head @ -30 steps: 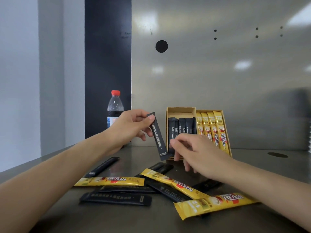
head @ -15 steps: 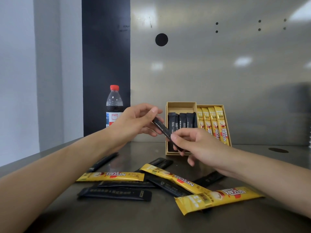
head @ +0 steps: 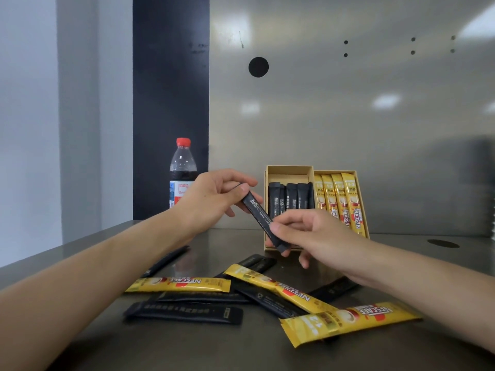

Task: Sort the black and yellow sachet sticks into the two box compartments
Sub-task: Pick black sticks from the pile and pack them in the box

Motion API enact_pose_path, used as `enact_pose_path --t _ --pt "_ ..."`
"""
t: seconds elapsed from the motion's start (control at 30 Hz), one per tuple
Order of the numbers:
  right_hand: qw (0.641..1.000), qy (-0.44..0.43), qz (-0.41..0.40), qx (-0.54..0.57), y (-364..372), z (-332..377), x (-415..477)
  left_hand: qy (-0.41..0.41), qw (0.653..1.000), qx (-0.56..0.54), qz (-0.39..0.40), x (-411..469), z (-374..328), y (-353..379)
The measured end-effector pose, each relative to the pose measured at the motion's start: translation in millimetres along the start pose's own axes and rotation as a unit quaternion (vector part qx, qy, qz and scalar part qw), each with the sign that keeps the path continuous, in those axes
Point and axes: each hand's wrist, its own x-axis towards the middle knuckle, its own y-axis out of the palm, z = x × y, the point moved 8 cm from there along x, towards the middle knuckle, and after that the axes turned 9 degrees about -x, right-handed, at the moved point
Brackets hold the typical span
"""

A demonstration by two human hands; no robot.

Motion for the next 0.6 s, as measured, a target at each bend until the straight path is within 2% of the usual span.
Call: enact_pose_path --t 0.3,0.47,0.6 --pt "0.996 -0.024 -0.033 -0.075 -3 1 1 -0.002 1.0 0.026 0.014 -1 5 8" --pt "0.984 0.004 -0.161 -0.072 -37 -5 6 -0.037 0.996 0.085 -0.01 0 20 4" --pt "0.959 0.005 -0.223 -0.174 -60 -10 5 -0.055 0.99 0.13 0.024 -1 34 11"
